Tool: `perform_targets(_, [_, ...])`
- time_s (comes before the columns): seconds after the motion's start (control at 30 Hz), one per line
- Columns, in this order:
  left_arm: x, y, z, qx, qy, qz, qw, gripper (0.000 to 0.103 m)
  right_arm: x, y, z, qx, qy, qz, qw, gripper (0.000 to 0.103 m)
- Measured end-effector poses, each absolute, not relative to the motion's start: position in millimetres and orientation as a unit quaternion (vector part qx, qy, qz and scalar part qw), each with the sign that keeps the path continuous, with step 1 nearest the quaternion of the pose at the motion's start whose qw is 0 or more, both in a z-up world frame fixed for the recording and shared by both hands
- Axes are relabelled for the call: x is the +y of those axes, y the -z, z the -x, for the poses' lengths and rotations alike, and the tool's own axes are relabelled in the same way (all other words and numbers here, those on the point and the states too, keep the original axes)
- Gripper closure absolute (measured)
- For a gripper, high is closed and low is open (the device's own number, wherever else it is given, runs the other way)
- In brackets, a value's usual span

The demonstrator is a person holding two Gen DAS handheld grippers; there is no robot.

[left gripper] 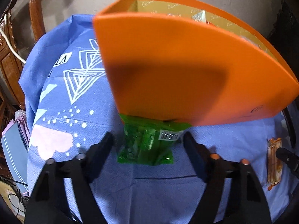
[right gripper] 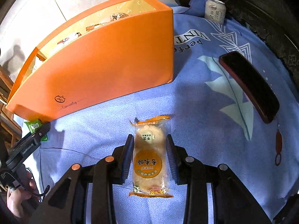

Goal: Organize snacks
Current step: 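Grasp a round pastry bag with the right tool while the left tool grasps the green bag, then carry both bags over the orange box and open both tools to drop them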

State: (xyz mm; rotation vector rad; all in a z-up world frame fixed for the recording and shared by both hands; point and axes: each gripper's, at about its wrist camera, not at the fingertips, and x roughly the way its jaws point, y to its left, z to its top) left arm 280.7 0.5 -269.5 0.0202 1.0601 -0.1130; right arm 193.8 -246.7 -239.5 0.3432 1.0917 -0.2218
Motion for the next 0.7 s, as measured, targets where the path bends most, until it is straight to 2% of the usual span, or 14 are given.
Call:
perform_targets(0.07, [-1.5,270.0,-279.4,0.502,0.053,-0.019,0.863,0.039,-246.9,240.4,-193.0,0.516,0.102,-0.165,0.834,0.069])
perform_targets(0.2, [-2.0,270.2,-279.8,0.499,0.053,-0.024,0.865,0.056,-247.7,240.4,-192.5,0.515,0.1,-0.164,0.835,0.069])
perform_targets(0.43, [-4.6,272.3,-279.8,0.499,0.055,-0.027,0.864,0.057,-246.3,249.5,-197.8,0.534,0.092,-0.169,0.824,0.067])
perform_targets(0.6, [-7.2,273.4,-281.9,0.495,0.054,-0.037,0.866,0.057,-237.5,252.6,-199.1,0.541,0.094,-0.129,0.826,0.068])
perform_targets(0.7, [-9.7,270.1,-281.6,0.494,0.065,-0.028,0.866,0.063,-238.9,247.4,-196.3,0.539,0.09,-0.136,0.826,0.068])
